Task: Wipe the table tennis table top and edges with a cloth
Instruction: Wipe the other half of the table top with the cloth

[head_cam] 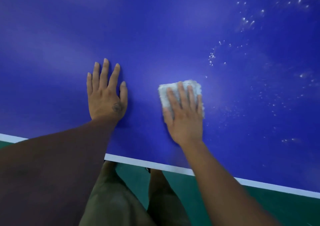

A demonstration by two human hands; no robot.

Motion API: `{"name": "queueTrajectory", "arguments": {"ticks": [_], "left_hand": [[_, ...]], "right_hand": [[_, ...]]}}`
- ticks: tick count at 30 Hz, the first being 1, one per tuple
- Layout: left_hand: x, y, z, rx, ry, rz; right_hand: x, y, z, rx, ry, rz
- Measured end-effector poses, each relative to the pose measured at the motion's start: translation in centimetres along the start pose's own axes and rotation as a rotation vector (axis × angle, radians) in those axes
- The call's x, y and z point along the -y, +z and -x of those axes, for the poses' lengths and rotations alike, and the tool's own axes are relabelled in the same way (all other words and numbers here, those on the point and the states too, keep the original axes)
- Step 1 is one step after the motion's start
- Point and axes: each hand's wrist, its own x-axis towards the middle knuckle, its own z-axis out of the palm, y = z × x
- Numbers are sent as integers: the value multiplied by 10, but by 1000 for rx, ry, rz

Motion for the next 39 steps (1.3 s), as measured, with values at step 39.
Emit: {"name": "queueTrajectory", "arguments": {"ticks": [39], "left_hand": [[5, 10, -4, -10, -1, 61]], "right_hand": [[-23, -34, -206, 81, 96, 7]]}}
